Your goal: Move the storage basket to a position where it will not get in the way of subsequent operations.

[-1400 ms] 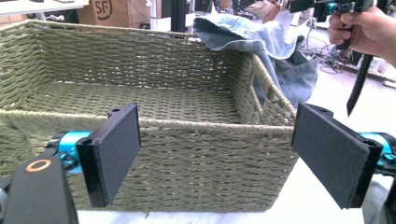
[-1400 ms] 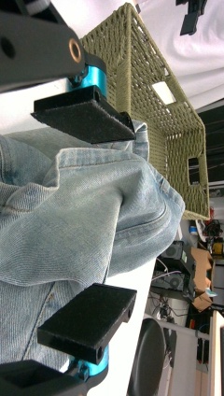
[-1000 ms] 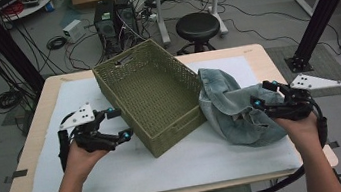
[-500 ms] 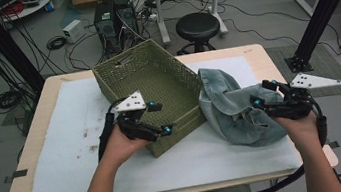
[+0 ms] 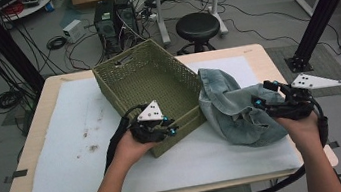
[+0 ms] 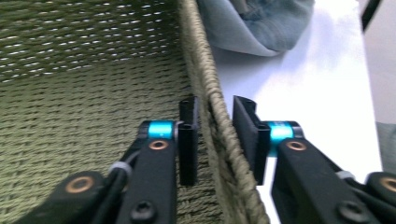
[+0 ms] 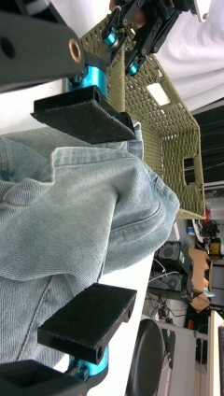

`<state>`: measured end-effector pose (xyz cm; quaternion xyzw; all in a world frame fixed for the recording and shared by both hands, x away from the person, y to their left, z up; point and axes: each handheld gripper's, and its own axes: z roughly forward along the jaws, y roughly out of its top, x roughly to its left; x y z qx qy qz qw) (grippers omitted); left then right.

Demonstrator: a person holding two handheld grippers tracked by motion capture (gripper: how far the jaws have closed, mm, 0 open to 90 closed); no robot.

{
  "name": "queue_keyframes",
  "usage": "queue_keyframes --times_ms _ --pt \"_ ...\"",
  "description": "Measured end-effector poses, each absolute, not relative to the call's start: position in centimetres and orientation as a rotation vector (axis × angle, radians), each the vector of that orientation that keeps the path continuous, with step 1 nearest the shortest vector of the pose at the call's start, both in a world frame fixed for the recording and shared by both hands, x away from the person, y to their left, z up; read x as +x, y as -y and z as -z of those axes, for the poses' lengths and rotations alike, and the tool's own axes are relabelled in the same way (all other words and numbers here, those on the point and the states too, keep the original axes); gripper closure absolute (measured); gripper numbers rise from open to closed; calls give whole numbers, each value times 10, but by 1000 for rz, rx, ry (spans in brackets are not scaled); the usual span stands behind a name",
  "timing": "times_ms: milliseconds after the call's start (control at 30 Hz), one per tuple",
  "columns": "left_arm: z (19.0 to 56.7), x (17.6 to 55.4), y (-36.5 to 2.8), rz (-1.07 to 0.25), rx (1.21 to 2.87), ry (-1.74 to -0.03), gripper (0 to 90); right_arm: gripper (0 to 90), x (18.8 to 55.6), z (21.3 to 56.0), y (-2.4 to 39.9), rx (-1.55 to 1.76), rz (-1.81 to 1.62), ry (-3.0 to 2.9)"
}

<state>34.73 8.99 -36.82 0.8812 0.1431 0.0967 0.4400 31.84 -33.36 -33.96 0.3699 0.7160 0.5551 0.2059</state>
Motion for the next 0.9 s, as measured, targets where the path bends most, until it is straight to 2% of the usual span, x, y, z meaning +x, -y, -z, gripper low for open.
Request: queue_keyframes --times_ms 267,600,900 --pt "362 345 -104 -256 2243 -419 814 208 317 340 336 1038 -1545 -1988" --pt "362 339 -144 -186 2216 -393 824 208 319 341 331 1042 -1541 -1998" --pt "362 331 -173 -195 2204 -434 824 208 321 342 329 1037 -1536 -2009"
